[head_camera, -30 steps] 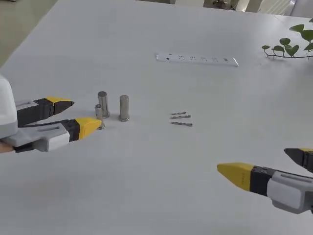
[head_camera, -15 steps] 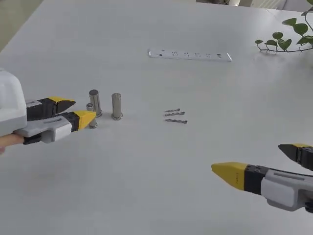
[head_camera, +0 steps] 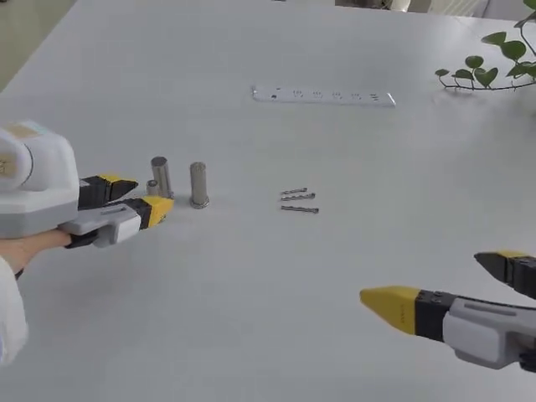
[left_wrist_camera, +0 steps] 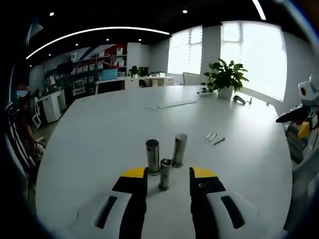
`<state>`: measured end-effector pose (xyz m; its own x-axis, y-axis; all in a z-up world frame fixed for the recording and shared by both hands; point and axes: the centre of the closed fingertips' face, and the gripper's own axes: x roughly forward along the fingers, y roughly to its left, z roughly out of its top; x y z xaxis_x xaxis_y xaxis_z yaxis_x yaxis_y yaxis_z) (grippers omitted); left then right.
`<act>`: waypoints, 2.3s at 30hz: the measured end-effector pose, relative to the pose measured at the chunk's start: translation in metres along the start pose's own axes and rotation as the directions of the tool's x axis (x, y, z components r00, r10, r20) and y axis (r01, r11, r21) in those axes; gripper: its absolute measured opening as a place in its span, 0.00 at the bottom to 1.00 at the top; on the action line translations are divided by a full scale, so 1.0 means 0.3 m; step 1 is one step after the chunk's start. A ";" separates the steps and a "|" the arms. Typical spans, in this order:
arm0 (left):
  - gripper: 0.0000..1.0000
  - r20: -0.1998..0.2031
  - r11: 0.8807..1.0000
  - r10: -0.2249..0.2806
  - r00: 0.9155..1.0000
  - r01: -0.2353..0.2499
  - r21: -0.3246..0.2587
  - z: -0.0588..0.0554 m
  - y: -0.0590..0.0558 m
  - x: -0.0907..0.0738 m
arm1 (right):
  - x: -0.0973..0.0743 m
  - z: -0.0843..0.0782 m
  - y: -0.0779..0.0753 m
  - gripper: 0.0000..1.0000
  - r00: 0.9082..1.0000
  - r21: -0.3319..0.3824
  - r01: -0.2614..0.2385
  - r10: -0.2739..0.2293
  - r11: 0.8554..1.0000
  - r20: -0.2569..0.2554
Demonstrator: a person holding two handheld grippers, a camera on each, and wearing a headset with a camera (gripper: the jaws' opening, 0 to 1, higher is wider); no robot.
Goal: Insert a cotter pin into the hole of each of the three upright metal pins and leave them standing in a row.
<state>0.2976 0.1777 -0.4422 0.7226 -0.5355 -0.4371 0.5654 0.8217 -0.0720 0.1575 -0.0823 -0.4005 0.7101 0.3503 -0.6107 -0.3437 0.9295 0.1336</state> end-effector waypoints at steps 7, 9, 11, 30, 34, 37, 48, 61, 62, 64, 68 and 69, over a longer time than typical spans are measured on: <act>0.29 -0.018 0.999 0.035 0.999 -0.036 -0.008 -0.014 0.006 0.024 | 0.000 0.004 -0.003 0.95 1.000 -0.018 0.002 -0.002 1.000 -0.008; 0.28 -0.020 0.999 0.045 0.999 -0.045 -0.013 -0.018 0.010 0.027 | 0.003 0.004 -0.001 0.95 1.000 -0.031 0.001 -0.002 1.000 -0.015; 0.26 -0.023 0.999 0.044 0.999 -0.045 -0.021 -0.022 0.008 0.032 | 0.006 0.006 0.002 0.95 1.000 -0.032 -0.002 0.001 0.999 -0.016; 0.16 -0.040 0.996 0.074 0.996 -0.075 -0.046 -0.040 0.030 0.058 | 0.026 0.009 0.027 0.95 0.999 -0.027 -0.030 0.030 0.999 -0.025; 0.10 -0.046 0.996 0.065 0.997 -0.068 -0.058 -0.046 0.023 0.062 | 0.025 0.007 0.027 0.94 0.999 -0.023 -0.030 0.029 0.999 -0.026; 0.07 -0.049 0.997 0.068 0.997 -0.070 -0.045 -0.049 0.020 0.066 | 0.024 0.005 0.029 0.94 0.999 -0.023 -0.031 0.031 0.999 -0.027; 0.06 -0.056 0.995 0.076 0.996 -0.079 -0.054 -0.051 0.026 0.068 | 0.024 0.000 0.020 0.94 0.999 -0.018 -0.026 0.025 1.000 -0.030; 0.05 -0.086 0.994 0.099 0.991 -0.103 -0.040 -0.065 0.037 0.049 | 0.031 -0.006 0.025 0.94 0.999 -0.023 -0.027 0.026 0.999 -0.035; 0.05 -0.087 0.994 0.098 0.991 -0.102 -0.041 -0.065 0.037 0.048 | 0.031 -0.005 0.025 0.94 0.999 -0.024 -0.027 0.026 0.999 -0.036; 0.05 -0.089 0.994 0.098 0.991 -0.102 -0.041 -0.068 0.034 0.044 | 0.030 -0.004 0.025 0.94 0.999 -0.028 -0.027 0.026 0.999 -0.035; 0.05 -0.090 0.994 0.095 0.991 -0.099 -0.045 -0.072 0.028 0.036 | 0.027 -0.002 0.025 0.94 0.999 -0.026 -0.026 0.026 0.999 -0.030; 0.05 -0.092 0.993 0.099 0.991 -0.105 -0.059 -0.074 0.028 0.033 | 0.026 -0.002 0.024 0.94 0.999 -0.025 -0.027 0.026 0.999 -0.030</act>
<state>0.3007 0.1836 -0.4672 0.7353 -0.4315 -0.5227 0.4621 0.8833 -0.0791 0.1603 -0.0728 -0.4048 0.6825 0.3709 -0.6298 -0.3777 0.9167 0.1305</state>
